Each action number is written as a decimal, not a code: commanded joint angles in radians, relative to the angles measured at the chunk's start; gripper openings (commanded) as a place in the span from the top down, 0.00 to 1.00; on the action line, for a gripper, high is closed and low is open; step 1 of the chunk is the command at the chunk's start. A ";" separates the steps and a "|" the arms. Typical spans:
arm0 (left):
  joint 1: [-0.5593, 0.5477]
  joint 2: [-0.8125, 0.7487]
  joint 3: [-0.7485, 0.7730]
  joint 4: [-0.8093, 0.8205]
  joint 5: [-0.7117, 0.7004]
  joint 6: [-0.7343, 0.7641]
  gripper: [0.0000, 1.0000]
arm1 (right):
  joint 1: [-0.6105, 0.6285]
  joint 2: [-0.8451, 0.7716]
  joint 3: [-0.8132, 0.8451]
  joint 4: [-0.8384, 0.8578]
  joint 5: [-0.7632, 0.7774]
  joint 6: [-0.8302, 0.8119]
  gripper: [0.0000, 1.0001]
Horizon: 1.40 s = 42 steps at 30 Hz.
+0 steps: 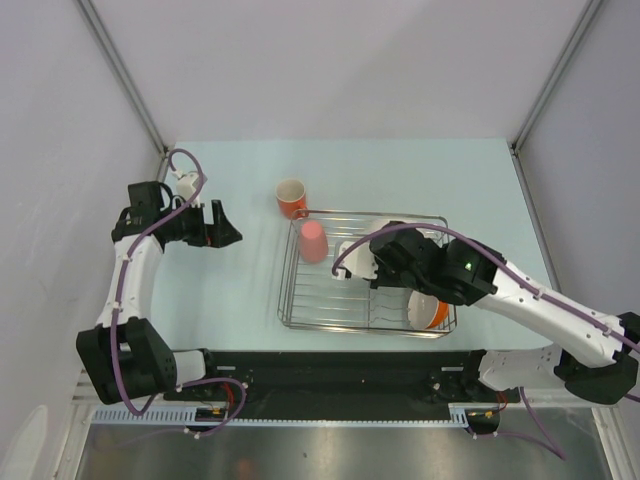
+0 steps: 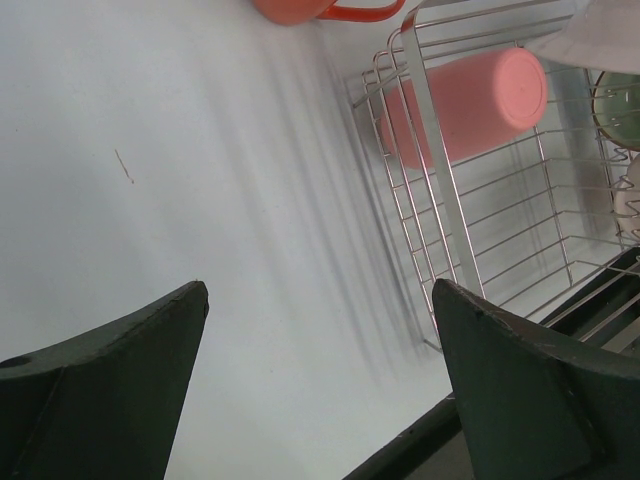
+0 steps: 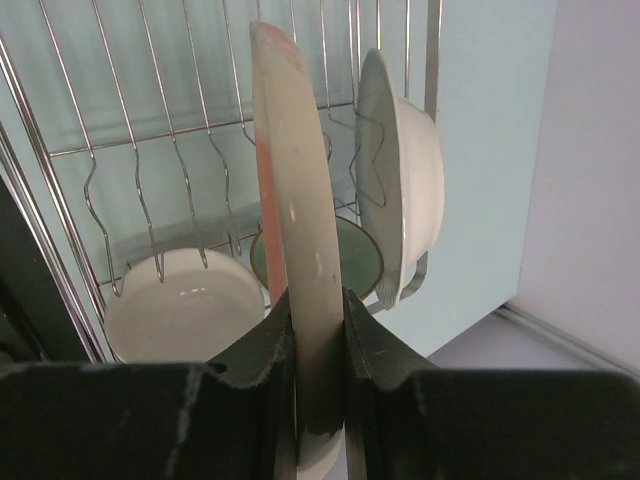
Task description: Load the mixed dishes into the dish rack
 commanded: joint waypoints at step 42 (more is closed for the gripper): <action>0.053 0.025 -0.028 0.020 0.045 0.071 0.00 | 0.009 0.127 -0.083 0.156 0.039 -0.010 1.00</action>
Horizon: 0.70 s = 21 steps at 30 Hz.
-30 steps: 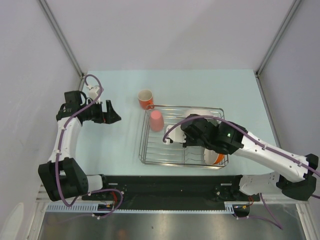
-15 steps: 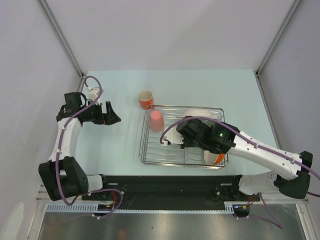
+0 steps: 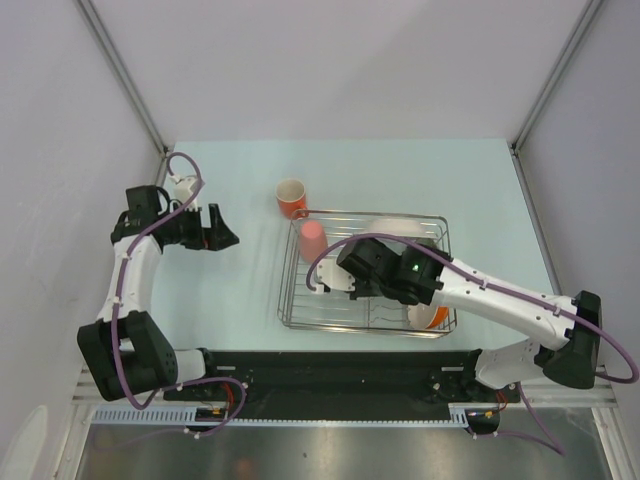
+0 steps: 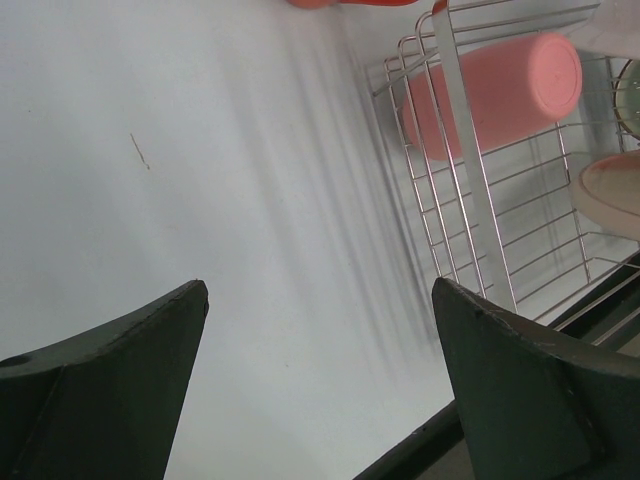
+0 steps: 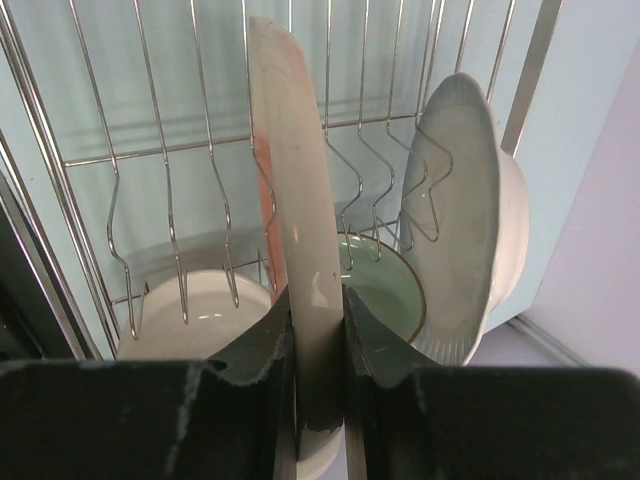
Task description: Load the mixed dishes into the dish rack
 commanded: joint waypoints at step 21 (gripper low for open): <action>0.014 0.010 0.047 -0.029 0.033 0.044 0.00 | -0.063 -0.005 -0.035 0.088 -0.003 0.073 0.55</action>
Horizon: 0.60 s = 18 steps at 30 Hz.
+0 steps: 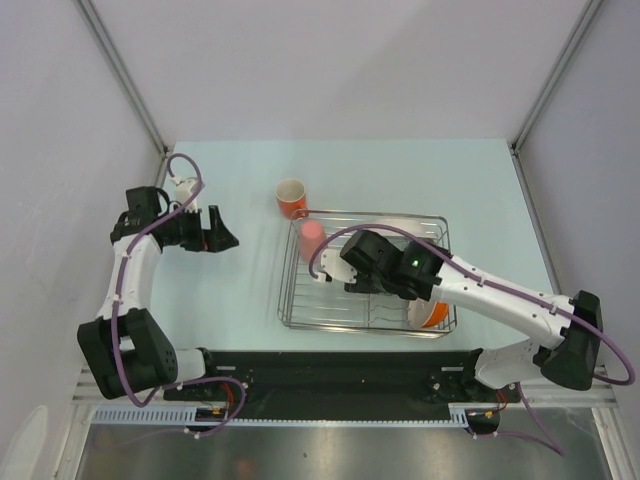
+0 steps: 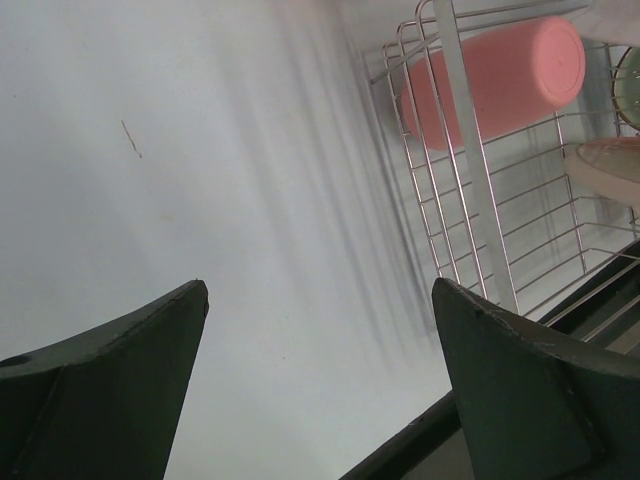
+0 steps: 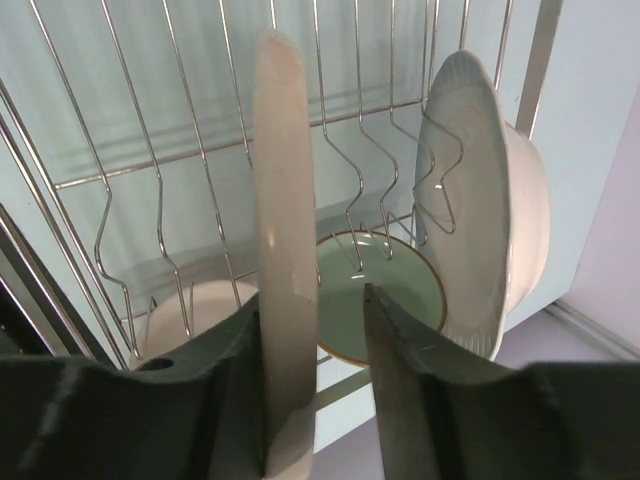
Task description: Load the mixed dishes into the dish rack
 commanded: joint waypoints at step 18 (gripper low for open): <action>0.003 0.014 0.090 -0.019 0.034 0.005 0.01 | 0.102 -0.152 0.005 0.121 0.119 0.046 0.00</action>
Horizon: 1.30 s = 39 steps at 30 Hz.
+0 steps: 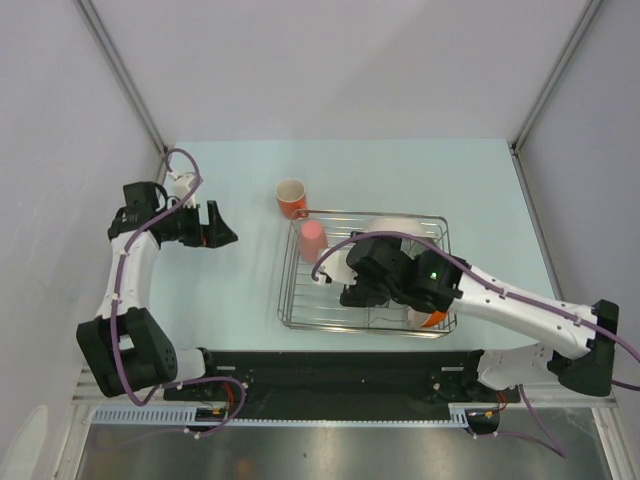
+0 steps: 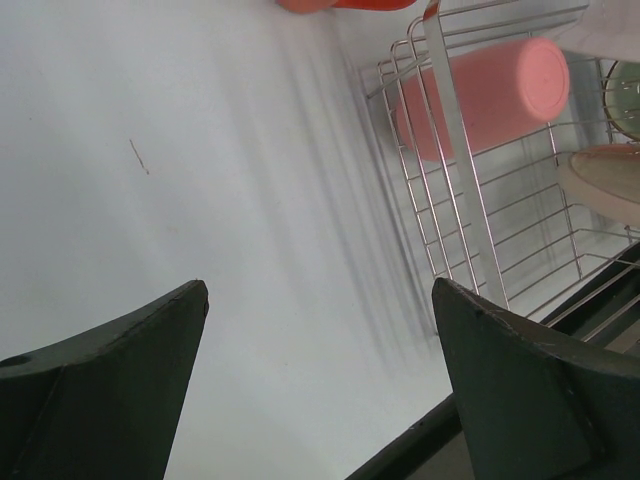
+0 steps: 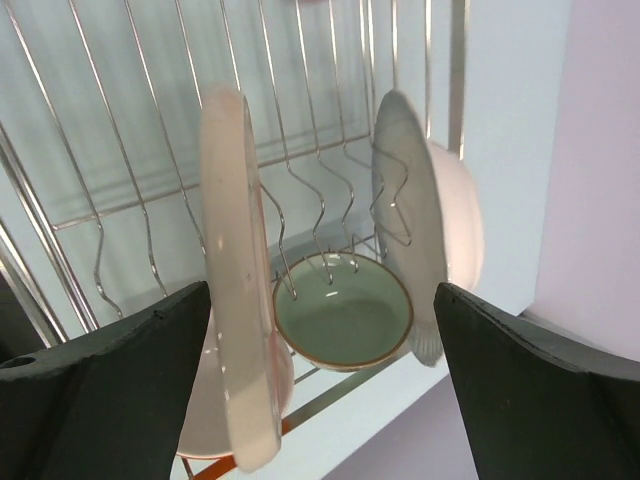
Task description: Load the mixed dishes into the dish rack
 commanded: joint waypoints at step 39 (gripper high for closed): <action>-0.442 0.800 0.809 0.234 -0.563 -0.274 0.04 | -0.104 -0.217 0.008 0.491 0.199 0.506 0.00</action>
